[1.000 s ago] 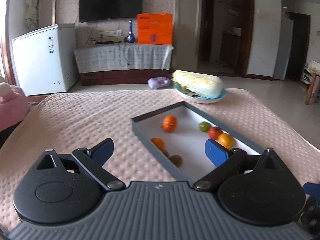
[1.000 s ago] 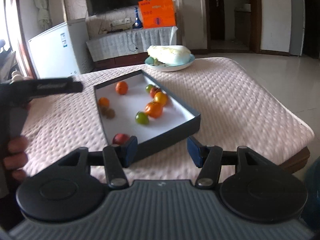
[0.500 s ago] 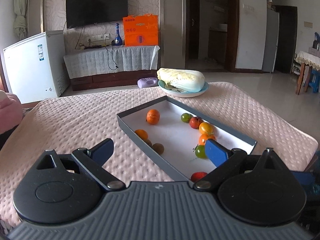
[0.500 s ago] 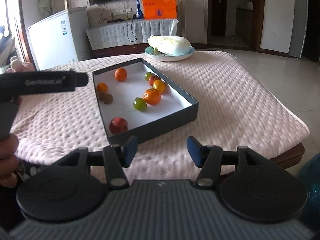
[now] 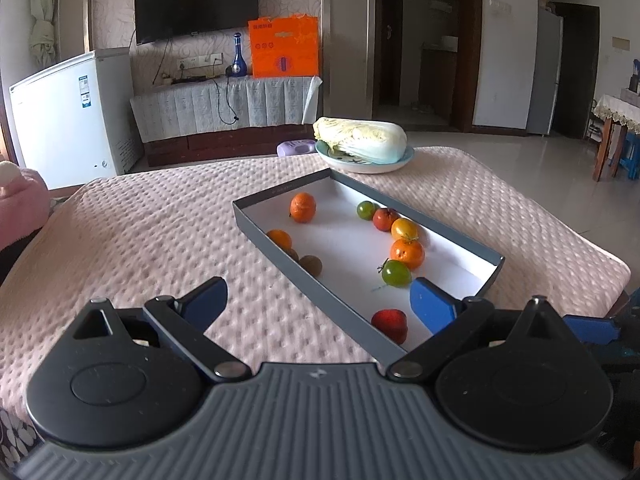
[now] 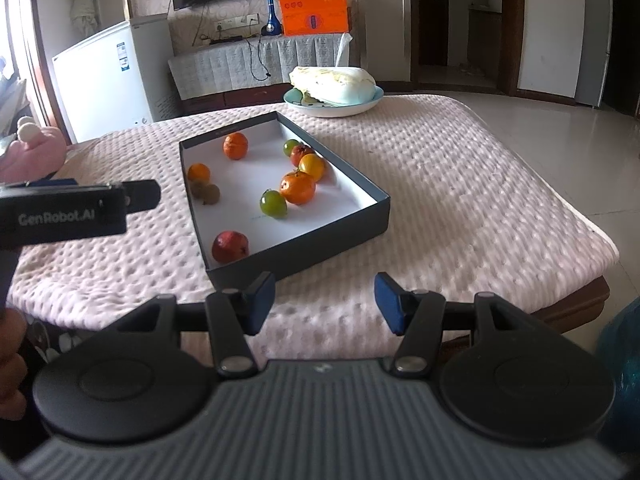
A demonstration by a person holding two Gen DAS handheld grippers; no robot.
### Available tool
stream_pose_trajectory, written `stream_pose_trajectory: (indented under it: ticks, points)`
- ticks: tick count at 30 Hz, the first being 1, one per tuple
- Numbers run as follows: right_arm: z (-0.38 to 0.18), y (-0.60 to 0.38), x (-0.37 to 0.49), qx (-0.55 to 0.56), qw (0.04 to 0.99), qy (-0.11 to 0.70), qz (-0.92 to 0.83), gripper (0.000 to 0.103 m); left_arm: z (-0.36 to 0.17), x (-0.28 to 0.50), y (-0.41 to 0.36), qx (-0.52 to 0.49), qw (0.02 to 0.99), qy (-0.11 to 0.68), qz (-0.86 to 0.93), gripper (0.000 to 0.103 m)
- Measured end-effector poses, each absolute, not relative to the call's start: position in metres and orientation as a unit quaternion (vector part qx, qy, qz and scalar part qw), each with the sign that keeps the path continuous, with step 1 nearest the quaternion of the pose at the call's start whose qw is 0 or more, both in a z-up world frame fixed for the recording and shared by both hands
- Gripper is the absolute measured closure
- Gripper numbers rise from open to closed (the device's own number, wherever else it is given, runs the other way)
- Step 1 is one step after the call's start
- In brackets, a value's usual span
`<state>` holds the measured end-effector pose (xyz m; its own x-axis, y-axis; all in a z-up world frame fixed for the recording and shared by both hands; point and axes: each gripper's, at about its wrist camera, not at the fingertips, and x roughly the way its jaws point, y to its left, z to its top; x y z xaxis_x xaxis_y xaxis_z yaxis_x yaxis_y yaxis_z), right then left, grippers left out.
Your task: Organize fruits
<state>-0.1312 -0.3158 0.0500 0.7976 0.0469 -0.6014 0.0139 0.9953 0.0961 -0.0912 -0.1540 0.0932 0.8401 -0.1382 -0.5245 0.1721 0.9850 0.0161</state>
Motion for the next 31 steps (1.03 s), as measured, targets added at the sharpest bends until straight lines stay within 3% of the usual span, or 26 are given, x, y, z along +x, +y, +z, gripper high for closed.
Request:
stream_pose_trajectory:
  ticks: [31]
  points:
    - [0.051,-0.317,-0.131,0.05,0.948,0.315,0.005,0.046,0.093,-0.099,-0.163,0.047,0.958,0.264,-0.102,0.003]
